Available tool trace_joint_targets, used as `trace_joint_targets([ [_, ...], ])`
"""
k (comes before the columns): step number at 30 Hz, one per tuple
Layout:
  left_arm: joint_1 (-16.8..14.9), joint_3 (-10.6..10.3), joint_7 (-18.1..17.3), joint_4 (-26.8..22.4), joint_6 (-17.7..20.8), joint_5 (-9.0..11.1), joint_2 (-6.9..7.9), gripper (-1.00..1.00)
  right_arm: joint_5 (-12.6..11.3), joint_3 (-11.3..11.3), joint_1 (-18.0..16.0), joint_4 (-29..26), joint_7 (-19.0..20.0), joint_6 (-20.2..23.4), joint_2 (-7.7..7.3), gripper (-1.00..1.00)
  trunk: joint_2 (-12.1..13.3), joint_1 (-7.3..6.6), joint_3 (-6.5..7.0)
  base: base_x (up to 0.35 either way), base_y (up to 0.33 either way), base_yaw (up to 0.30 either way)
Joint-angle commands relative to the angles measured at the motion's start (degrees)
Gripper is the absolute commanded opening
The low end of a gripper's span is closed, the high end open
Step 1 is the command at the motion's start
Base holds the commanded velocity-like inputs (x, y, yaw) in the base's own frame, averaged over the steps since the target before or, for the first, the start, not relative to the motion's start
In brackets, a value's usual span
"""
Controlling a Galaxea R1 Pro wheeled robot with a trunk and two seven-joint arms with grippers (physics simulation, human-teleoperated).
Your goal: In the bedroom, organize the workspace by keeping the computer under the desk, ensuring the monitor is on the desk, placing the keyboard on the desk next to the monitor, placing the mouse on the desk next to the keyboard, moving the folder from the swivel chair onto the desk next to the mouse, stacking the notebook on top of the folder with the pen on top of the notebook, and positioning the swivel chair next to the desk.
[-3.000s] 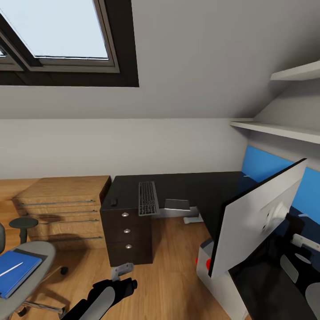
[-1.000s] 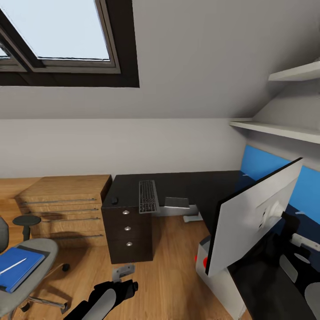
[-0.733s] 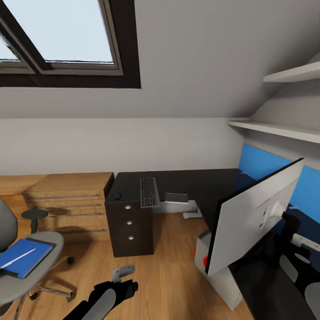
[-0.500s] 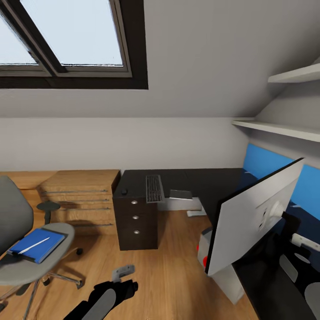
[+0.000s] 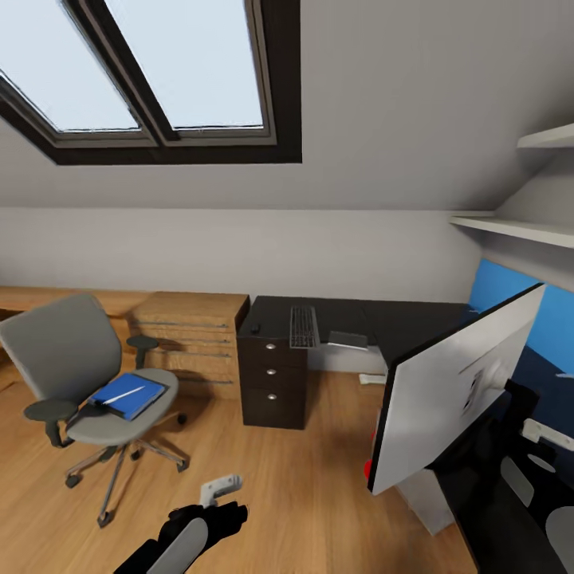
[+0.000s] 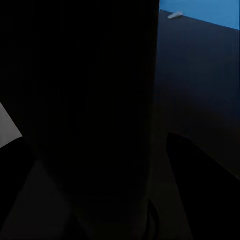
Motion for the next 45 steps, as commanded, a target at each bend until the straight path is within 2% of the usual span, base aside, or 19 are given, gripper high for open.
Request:
trace_joint_targets([
  [1,-0.09,-0.16,0.45,-0.07,0.01,0.37,0.04,1.00,-0.22,0.05,-0.06,-0.10,0.00,-0.21,-0.02,-1.00,-0.07,-0.03,-0.07,-0.333,-0.134,0.275],
  [18,-0.09,-0.13,0.63,-0.07,-0.14,0.30,0.09,1.00,-0.22,0.05,-0.06,-0.10,0.00,-0.07,-0.02,-1.00,-0.07,-0.03,-0.07,-0.265,-0.230,0.263],
  [28,-0.09,-0.13,0.54,-0.02,-0.08,0.36,0.13,1.00,-0.22,0.05,-0.06,0.05,0.00,-0.07,-0.02,-1.00,-0.07,-0.03,-0.07,-0.231,-0.246,0.019],
  [37,-0.09,-0.04,0.57,0.02,-0.15,0.33,0.13,1.00,-0.22,0.05,-0.06,-0.07,0.02,-0.15,0.03,-1.00,-0.07,-0.03,-0.07,-0.065,-0.064,0.000],
  [45,-0.09,-0.04,0.64,0.08,-0.14,0.38,0.13,1.00,-0.22,0.05,-0.06,-0.10,0.09,-0.10,0.06,-1.00,-0.07,-0.03,-0.07,-0.180,-0.251,0.000],
])
